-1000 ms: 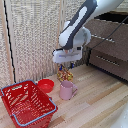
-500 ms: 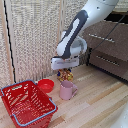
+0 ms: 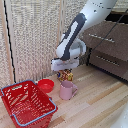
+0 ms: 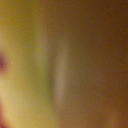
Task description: Meticulously direct the gripper system near the nourishment stick. Grapple the nourishment stick firmly with the gripper system. Progress with the gripper system grasping the stick toward the storage box. Tenderly permit the nourishment stick to descend into the box.
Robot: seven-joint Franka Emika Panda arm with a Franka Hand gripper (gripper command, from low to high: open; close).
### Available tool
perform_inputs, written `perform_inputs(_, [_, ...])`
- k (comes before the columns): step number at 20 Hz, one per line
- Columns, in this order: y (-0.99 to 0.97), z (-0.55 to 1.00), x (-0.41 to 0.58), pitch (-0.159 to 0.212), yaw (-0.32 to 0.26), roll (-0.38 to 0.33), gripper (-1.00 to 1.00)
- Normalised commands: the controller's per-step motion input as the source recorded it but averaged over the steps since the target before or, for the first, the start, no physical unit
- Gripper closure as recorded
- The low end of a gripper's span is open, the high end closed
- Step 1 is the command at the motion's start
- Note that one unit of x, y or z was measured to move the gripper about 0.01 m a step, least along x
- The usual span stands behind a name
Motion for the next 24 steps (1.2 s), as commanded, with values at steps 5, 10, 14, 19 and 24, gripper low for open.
perform_inputs(5, [0.11,0.15,0.412,0.084,0.000,0.000,1.00])
perform_inputs(10, [0.09,0.65,0.478,0.140,0.000,0.007,1.00])
perform_inputs(14, [0.02,0.94,0.597,0.116,0.010,0.002,1.00])
perform_inputs(19, [0.01,0.99,0.659,0.098,0.025,0.000,1.00])
perform_inputs(24, [0.09,0.95,0.422,0.119,0.019,0.000,1.00])
